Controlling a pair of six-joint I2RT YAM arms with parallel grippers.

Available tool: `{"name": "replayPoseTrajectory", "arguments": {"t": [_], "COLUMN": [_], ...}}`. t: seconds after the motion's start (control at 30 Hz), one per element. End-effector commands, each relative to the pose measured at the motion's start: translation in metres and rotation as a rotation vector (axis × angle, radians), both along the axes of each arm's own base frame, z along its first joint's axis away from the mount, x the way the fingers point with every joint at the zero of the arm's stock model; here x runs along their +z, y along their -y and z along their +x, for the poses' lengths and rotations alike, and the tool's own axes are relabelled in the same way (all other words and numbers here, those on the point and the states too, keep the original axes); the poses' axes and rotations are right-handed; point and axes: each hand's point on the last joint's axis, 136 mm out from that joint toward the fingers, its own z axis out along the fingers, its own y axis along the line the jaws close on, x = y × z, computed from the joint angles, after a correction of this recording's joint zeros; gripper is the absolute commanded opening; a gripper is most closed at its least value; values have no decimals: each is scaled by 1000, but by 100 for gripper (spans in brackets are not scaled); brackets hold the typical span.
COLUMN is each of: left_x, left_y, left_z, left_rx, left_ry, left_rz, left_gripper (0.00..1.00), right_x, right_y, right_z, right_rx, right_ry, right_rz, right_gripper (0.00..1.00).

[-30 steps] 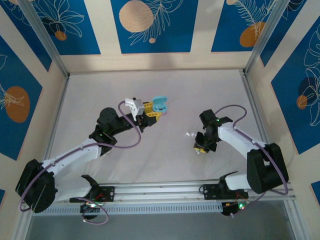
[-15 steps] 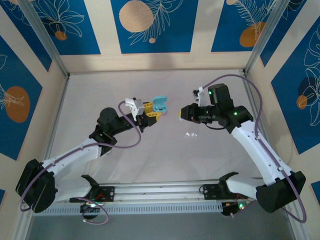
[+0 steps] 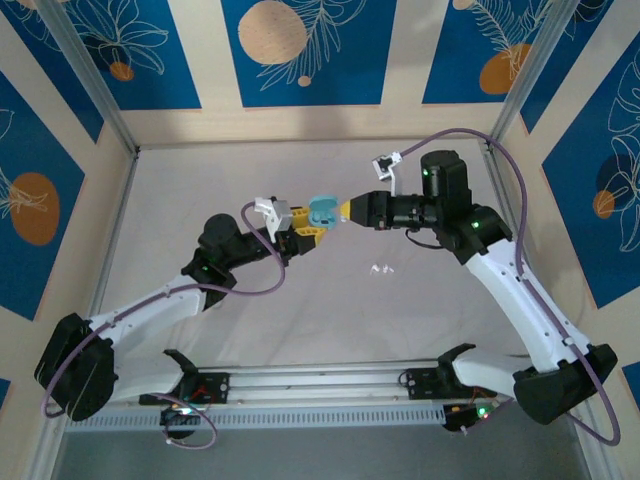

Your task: Insert wireless bluetooth earbuds into charging case

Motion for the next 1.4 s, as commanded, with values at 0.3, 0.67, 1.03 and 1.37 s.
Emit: {"name": "replayPoseTrajectory", "arguments": {"t": [0.3,0.67,1.03,1.37], "left_x": [25,25,29,30], "left_y": [7,9,10,11], "left_z": [-13,-17,-18,-18], "left_rx": [-69,-102,-111,-115], "left_ry": [36,24,24,23], "left_rz": [-37,-36,-66,-70], "left_gripper": [30,30,30,30], "right_x": [1,-13,-27,-24], "right_y": [-13,-11,-10,-14], "right_z": [-1,5,5,7], "right_rx": [43,10,12,17], "right_ry": [31,9,-1,6], "right_rz": [-8,-41,-67,-55], "right_gripper": [22,22,22,22]}}
